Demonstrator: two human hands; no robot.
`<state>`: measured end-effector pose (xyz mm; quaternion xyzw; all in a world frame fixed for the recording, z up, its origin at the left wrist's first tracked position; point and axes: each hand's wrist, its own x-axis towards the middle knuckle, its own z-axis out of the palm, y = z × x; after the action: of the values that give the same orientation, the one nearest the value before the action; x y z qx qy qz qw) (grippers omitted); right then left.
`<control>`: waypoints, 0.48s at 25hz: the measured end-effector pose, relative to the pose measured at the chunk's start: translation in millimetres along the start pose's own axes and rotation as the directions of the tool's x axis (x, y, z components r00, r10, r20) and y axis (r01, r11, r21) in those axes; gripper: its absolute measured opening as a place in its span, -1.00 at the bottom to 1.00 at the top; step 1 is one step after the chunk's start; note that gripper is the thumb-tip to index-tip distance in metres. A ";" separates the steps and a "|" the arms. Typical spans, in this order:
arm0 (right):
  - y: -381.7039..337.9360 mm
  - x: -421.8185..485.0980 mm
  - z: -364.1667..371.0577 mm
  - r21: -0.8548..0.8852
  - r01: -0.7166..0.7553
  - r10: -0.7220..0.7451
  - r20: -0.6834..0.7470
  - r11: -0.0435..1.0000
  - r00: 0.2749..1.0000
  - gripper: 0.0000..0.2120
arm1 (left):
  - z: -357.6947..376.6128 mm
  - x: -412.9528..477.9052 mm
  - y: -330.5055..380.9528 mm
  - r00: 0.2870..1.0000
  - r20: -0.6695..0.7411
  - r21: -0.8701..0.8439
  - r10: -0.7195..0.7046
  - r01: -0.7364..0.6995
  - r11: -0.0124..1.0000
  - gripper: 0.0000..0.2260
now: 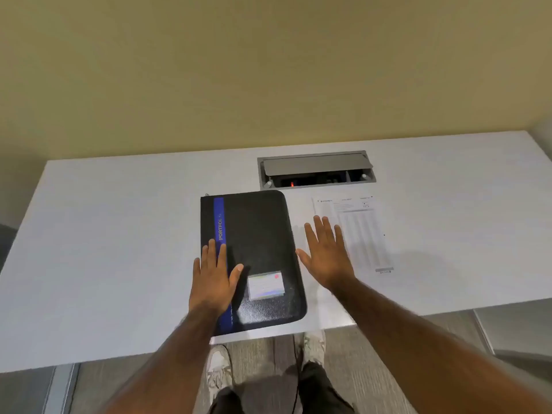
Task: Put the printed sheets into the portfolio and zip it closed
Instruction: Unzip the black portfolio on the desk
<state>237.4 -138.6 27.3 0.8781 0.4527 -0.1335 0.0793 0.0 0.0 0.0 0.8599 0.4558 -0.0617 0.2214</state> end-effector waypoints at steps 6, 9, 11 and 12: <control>2.9 27.3 9.5 0.255 0.106 -0.130 0.078 0.961 0.988 -0.37 | -0.5 40.4 3.7 0.994 0.018 0.027 -0.112 0.111 0.993 -0.39; -3.5 42.6 5.2 0.446 0.051 -0.125 0.136 0.893 0.983 -0.45 | -6.7 77.9 0.2 0.991 0.007 0.014 -0.131 0.131 0.991 -0.42; -10.3 50.5 8.3 0.598 -0.034 -0.070 0.149 0.800 0.986 -0.52 | -10.6 98.0 -1.6 0.986 -0.010 -0.002 -0.165 0.165 0.986 -0.43; -13.9 54.8 10.6 0.674 -0.095 -0.019 0.160 0.732 0.987 -0.56 | -11.6 102.4 -1.4 0.979 -0.021 -0.028 -0.201 0.200 0.979 -0.44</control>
<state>254.6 -91.0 0.2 0.8421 0.3469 -0.3562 -0.2092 56.8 83.2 -21.6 0.8074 0.5433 -0.0676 0.2198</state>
